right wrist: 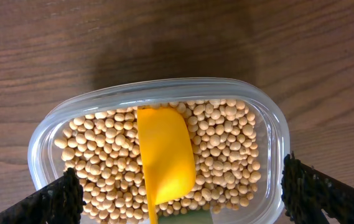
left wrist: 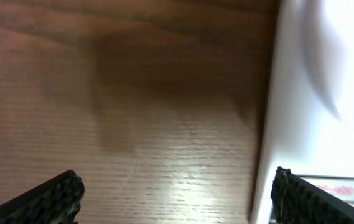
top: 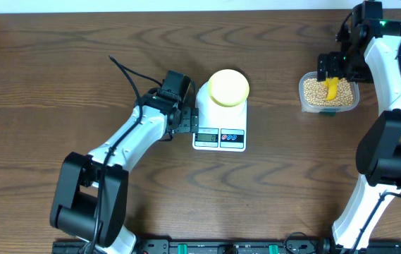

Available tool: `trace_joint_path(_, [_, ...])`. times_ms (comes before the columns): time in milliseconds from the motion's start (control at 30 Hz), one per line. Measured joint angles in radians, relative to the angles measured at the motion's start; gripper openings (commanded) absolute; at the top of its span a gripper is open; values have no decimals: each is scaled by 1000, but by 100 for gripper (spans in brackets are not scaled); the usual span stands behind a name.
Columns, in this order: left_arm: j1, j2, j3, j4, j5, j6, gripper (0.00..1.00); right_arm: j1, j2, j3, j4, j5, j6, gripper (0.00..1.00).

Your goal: Scoop item into bowl and weigh 50g on scale

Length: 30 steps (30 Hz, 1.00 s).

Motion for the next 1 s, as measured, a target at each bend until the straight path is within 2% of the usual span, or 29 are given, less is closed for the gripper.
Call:
trace_joint_path(333, [133, 34, 0, -1, 91, -24, 98, 0, 0, 0, 0, 0, 0, 99])
trace_joint_path(1000, [136, 34, 0, 0, 119, -24, 98, 0, 0, 0, 0, 0, 0, 99])
